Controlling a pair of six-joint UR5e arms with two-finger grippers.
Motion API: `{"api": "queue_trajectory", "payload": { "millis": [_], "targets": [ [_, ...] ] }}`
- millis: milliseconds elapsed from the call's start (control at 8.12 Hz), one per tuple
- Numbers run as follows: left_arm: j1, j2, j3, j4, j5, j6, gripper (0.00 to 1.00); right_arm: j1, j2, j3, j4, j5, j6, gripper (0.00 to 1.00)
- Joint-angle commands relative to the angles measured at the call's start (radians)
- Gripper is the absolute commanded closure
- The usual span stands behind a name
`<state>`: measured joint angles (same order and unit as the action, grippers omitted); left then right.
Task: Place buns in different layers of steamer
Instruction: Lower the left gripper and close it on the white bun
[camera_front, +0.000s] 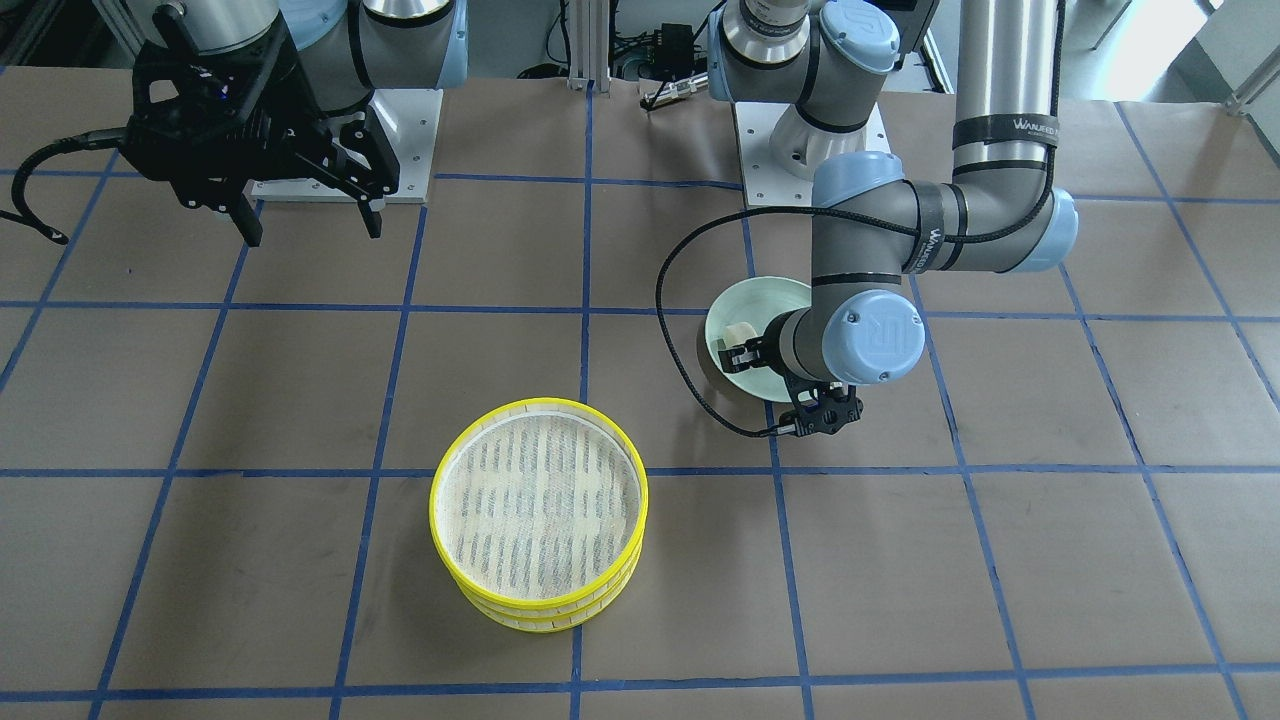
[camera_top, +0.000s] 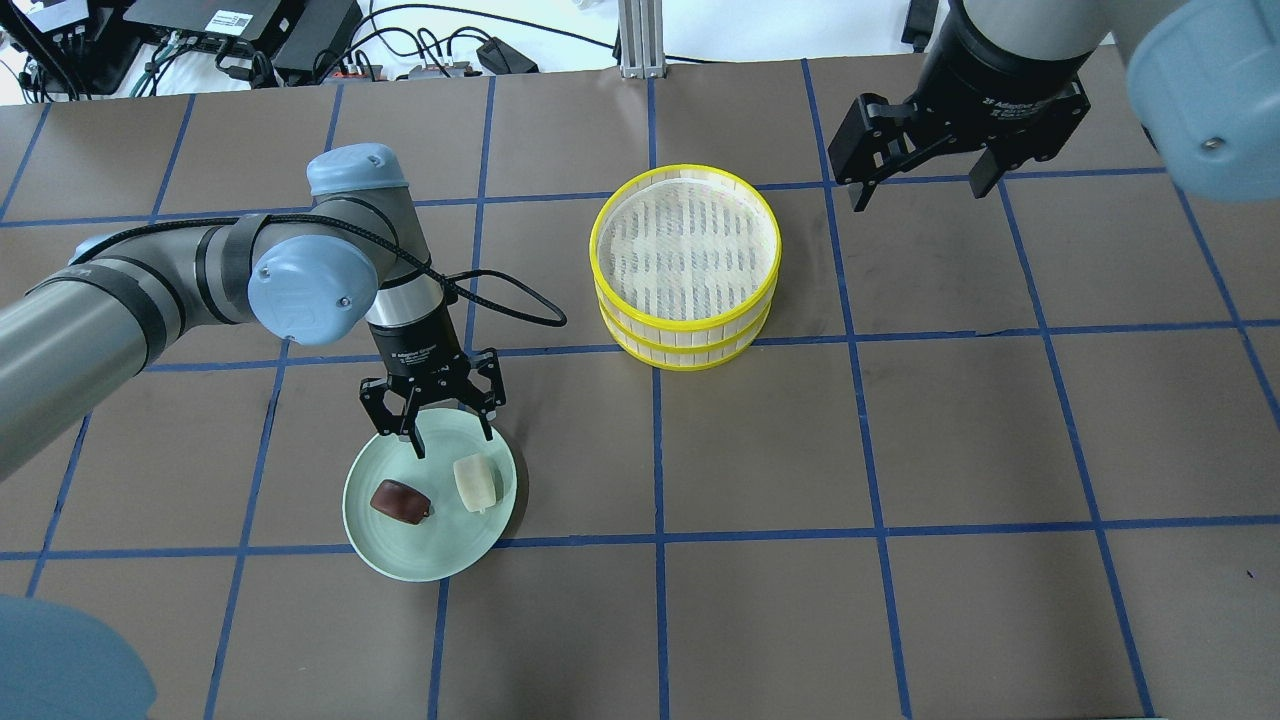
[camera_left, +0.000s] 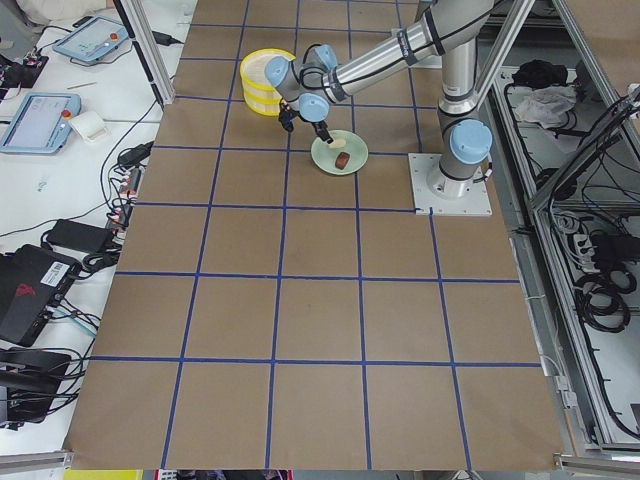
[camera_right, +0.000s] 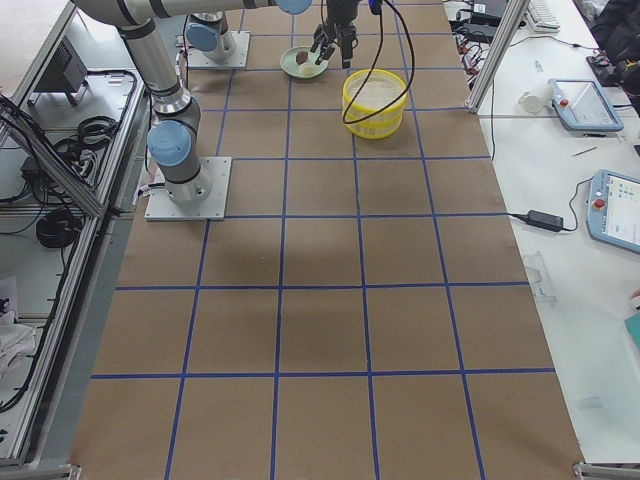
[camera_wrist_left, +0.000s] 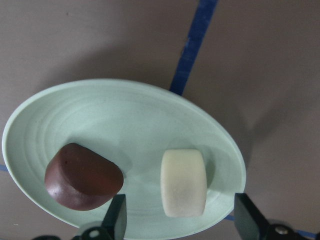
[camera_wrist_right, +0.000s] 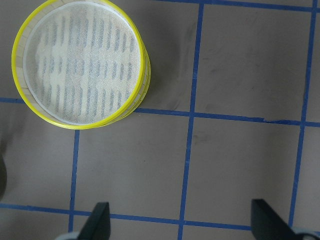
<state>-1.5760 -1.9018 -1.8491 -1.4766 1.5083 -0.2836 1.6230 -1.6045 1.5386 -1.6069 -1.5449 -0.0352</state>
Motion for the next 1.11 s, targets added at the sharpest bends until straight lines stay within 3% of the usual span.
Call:
{"api": "queue_trajectory", "payload": {
  "millis": [0, 369, 985],
  "targets": [
    [0.001, -0.008, -0.012, 0.007, 0.000, -0.002, 0.21, 0.000, 0.000, 0.002, 0.004, -0.003, 0.003, 0.00],
    [-0.001, -0.011, -0.033, 0.006, 0.000, -0.017, 0.30, 0.000, 0.000, 0.002, -0.001, -0.004, 0.001, 0.00],
    [0.001, -0.037, -0.035, 0.007, 0.003, -0.017, 0.30, 0.000, 0.000, 0.002, 0.004, 0.003, 0.001, 0.00]
  ]
}}
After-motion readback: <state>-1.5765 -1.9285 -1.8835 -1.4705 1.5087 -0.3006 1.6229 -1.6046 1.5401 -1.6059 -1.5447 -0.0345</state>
